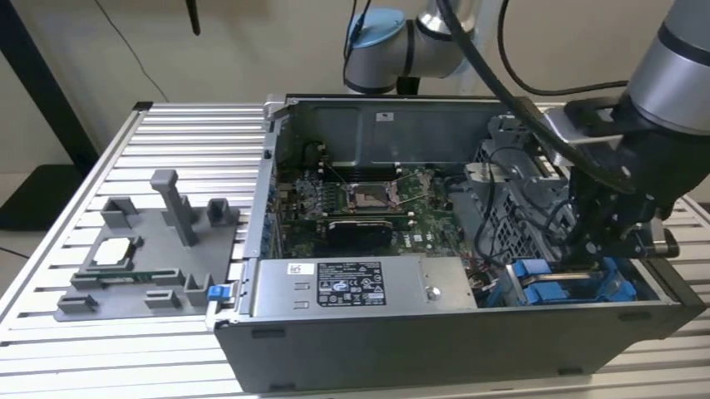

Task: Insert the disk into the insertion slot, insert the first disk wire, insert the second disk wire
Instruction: 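Insert the second disk wire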

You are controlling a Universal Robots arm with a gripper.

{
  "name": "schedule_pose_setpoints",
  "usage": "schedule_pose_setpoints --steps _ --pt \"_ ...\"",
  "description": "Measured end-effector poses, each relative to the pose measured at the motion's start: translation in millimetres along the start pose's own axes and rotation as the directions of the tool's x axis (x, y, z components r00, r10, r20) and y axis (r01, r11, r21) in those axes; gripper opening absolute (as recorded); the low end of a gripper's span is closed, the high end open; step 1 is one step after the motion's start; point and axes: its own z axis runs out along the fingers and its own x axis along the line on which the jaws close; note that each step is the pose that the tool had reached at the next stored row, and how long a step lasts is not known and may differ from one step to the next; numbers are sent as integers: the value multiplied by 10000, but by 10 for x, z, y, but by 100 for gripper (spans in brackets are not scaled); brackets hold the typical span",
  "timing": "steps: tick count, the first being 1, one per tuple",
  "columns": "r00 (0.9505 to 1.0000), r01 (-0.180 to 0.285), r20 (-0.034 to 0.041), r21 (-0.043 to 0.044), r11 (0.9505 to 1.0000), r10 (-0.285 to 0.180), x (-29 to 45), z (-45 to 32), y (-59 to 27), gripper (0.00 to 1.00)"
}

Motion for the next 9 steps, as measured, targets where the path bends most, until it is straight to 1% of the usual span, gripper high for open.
schedule_pose_setpoints --steps 5,9 --pt "10000 0 -1 0 10000 0 -16 -203 -22 100" --pt "10000 0 1 0 10000 0 -27 -331 -36 100"
